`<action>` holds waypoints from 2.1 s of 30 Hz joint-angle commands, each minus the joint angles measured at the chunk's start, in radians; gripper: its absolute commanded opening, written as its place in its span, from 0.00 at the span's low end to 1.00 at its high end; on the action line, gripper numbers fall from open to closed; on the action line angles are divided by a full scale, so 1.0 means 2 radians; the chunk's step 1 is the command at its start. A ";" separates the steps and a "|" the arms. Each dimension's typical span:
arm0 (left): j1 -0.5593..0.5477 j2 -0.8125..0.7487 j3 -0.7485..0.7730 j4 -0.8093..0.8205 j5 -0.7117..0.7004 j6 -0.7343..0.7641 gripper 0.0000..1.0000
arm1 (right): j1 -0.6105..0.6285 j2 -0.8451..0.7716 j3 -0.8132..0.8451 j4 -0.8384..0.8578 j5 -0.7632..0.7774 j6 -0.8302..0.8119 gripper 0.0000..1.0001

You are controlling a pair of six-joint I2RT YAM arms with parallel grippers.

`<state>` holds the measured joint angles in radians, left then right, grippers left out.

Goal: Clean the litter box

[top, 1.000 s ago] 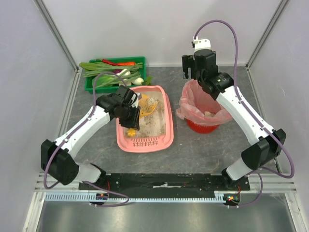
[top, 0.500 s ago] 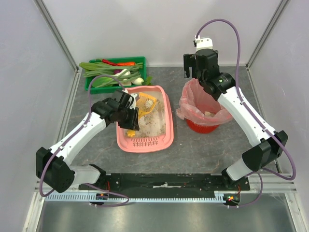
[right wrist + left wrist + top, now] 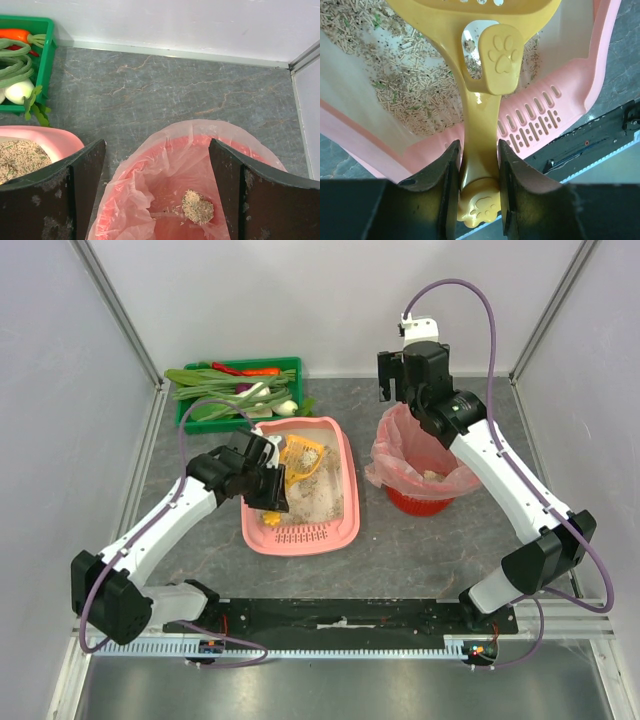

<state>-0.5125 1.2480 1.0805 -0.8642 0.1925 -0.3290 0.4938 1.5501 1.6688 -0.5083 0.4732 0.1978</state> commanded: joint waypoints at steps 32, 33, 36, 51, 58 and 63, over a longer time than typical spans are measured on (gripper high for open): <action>0.005 0.021 0.071 -0.027 -0.016 0.020 0.02 | 0.009 -0.026 0.012 0.030 0.025 -0.010 0.93; 0.005 0.020 0.073 -0.027 -0.016 0.017 0.02 | 0.009 -0.028 0.011 0.030 0.026 -0.011 0.93; -0.003 0.021 0.089 -0.026 -0.022 0.008 0.02 | 0.009 -0.036 0.004 0.035 0.033 -0.008 0.93; -0.071 0.147 0.321 -0.067 -0.080 0.013 0.02 | -0.039 -0.118 -0.064 0.049 0.078 0.042 0.94; -0.122 0.244 0.461 -0.112 -0.094 0.016 0.02 | -0.039 -0.182 -0.100 0.048 0.135 0.032 0.94; -0.148 0.282 0.515 -0.120 -0.090 0.016 0.02 | -0.040 -0.224 -0.121 0.047 0.145 0.025 0.94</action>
<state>-0.7765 1.7813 2.0075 -1.0786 0.0269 -0.3050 0.4152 1.1656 1.4555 -0.4469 0.7044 0.2600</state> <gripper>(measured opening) 0.376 0.939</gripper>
